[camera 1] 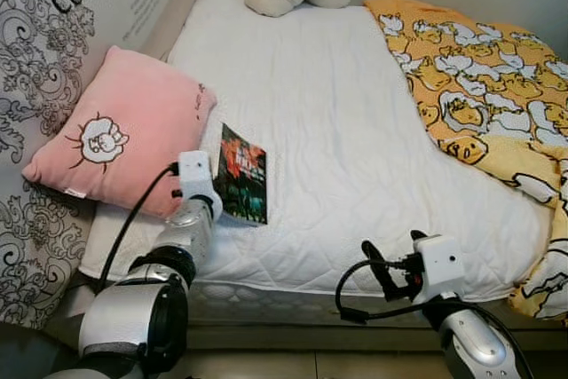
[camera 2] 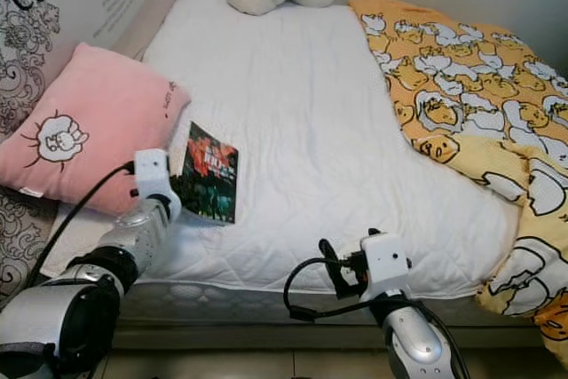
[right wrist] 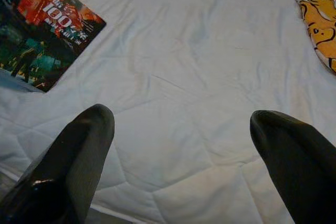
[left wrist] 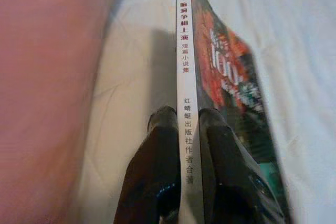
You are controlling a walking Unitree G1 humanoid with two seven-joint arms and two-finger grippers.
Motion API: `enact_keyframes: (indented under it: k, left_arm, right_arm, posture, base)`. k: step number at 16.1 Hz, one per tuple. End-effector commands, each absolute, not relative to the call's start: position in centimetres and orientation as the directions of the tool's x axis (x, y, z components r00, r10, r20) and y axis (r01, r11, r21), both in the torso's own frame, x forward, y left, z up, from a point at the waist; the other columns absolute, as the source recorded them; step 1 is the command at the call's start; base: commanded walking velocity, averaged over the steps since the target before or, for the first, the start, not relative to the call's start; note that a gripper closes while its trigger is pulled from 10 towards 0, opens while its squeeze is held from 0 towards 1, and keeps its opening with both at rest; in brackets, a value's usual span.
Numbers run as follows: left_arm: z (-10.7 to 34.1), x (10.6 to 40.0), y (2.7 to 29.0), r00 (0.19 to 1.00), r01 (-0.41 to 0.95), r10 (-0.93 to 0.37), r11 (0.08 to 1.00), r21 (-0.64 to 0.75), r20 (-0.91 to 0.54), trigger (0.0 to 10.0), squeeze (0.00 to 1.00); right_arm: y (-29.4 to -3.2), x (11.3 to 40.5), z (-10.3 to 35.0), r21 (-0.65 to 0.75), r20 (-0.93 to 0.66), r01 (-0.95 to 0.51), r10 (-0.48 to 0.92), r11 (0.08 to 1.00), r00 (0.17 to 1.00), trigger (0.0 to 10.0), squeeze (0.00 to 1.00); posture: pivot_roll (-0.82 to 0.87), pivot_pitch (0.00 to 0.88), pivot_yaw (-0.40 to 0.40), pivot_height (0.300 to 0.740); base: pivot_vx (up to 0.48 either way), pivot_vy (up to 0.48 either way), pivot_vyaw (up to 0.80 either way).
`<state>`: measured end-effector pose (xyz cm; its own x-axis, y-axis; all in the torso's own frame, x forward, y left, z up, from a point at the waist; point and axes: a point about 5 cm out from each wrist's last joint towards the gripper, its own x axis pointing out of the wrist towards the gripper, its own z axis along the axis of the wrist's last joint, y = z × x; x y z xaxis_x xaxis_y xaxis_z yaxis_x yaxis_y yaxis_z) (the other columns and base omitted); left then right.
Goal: Clean up the room
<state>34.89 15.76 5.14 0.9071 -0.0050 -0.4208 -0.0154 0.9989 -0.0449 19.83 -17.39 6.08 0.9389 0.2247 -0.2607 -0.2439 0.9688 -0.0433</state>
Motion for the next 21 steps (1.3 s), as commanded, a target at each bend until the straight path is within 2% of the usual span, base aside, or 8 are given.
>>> enact_keyframes:
  k: [1, 4, 5, 6, 7, 16, 19, 21]
  left_arm:
    - [4.2, 34.3, 14.9, 0.882, 0.037, -0.022, 0.999, 0.023, -0.470, 10.0, 0.00]
    - [4.6, 34.6, 16.4, 0.886, -0.041, 0.080, 0.995, 0.095, -0.457, 10.0, 0.04]
    - [5.1, 34.9, 17.0, 0.890, -0.070, 0.113, 0.991, 0.113, -0.443, 10.0, 0.71]
    - [5.4, 35.0, 17.4, 0.891, -0.088, 0.130, 0.989, 0.116, -0.434, 10.0, 0.79]
    - [5.8, 35.3, 18.0, 0.892, -0.112, 0.157, 0.985, 0.131, -0.424, 10.0, 1.00]
    - [7.5, 36.2, 18.6, 0.931, -0.033, 0.112, 0.974, 0.224, -0.348, 10.0, 1.00]
    - [8.6, 36.3, 14.8, 0.954, 0.250, -0.201, 0.943, 0.218, -0.224, 10.0, 1.00]
    - [7.9, 35.2, 14.5, 0.944, 0.302, -0.273, 0.940, 0.160, -0.184, 10.0, 1.00]
  right_arm:
    - [-18.0, 19.6, 6.5, -0.068, -0.267, -0.246, 0.220, 0.967, 0.938, 10.0, 0.00]
    - [-18.6, 18.7, 6.6, -0.080, -0.287, -0.239, 0.208, 0.968, 0.935, 10.0, 0.00]
    - [-18.8, 18.5, 6.6, -0.082, -0.291, -0.235, 0.202, 0.968, 0.935, 10.0, 0.00]
    - [-18.9, 18.4, 6.5, -0.083, -0.294, -0.233, 0.200, 0.969, 0.935, 10.0, 0.00]
    - [-18.9, 18.4, 6.5, -0.083, -0.298, -0.231, 0.197, 0.969, 0.934, 10.0, 0.00]
    - [-17.8, 20.1, 5.6, -0.048, -0.281, -0.208, 0.187, 0.977, 0.941, 10.0, 0.00]
    - [-17.5, 21.9, 6.8, -0.007, -0.164, -0.090, 0.087, 0.996, 0.983, 10.0, 0.00]
    - [-18.4, 23.0, 7.2, -0.008, -0.130, 0.031, -0.032, 0.999, 0.991, 10.0, 0.00]
  posture:
    - [-0.21, 0.027, -0.128, 0.740]
    - [-0.24, 0.031, -0.129, 0.740]
    - [-0.24, 0.031, -0.128, 0.740]
    - [-0.24, 0.031, -0.126, 0.740]
    - [-0.24, 0.031, -0.123, 0.740]
    - [-0.15, 0.000, -0.059, 0.740]
    - [-0.08, 0.000, 0.014, 0.740]
    - [-0.06, 0.000, 0.026, 0.740]
  base:
    - [0.000, 0.000, 0.00]
    - [0.000, 0.000, 0.00]
    - [0.000, 0.000, 0.00]
    - [0.000, 0.000, 0.00]
    - [0.000, 0.000, 0.00]
    - [0.000, 0.000, 0.00]
    - [0.000, 0.000, 0.00]
    - [0.000, 0.000, 0.00]
